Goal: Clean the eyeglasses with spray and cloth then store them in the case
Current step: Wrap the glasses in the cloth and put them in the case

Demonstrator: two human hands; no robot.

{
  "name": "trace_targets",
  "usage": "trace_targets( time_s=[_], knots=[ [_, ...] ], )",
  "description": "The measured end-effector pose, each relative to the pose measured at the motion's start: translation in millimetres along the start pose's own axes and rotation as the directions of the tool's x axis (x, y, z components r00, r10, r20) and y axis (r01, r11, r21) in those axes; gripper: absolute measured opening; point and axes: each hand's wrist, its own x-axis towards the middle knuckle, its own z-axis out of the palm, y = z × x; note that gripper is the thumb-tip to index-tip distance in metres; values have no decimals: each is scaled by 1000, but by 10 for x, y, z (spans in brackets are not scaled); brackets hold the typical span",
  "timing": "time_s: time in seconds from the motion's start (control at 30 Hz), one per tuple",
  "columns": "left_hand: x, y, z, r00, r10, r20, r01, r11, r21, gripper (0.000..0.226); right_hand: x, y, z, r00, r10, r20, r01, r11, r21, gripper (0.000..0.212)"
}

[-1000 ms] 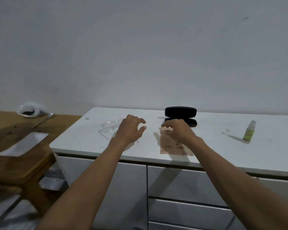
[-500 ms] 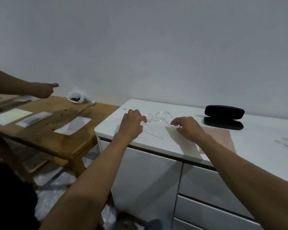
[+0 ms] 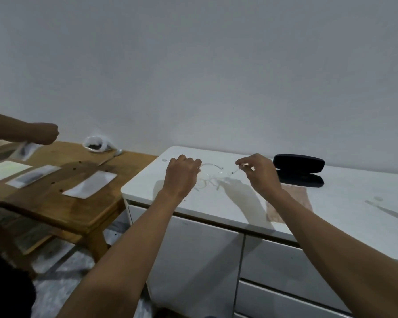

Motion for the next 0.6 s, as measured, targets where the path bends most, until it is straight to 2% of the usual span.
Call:
trace_targets(
  time_s=[0.13, 0.27, 0.37, 0.47, 0.6],
  knots=[
    [207, 281, -53, 994, -109, 6, 109, 976, -188, 5, 28, 38, -324, 995, 2, -99, -5, 999, -33, 17],
    [416, 666, 2, 977, -187, 105, 213, 906, -367, 9, -53, 158, -727, 982, 66, -174, -71, 997, -22, 18],
    [545, 997, 70, 965, -162, 205, 241, 852, -465, 7, -165, 327, -1036, 968, 130, -215, -140, 990, -31, 22],
    [600, 1315, 118, 955, -129, 266, 258, 800, -541, 9, -319, 499, -1304, 968, 127, -217, -153, 982, -109, 24],
    [585, 1619, 187, 946, -67, 317, 243, 794, -558, 7, -515, 670, -1505, 965, 145, -219, -178, 974, -139, 27]
  ],
)
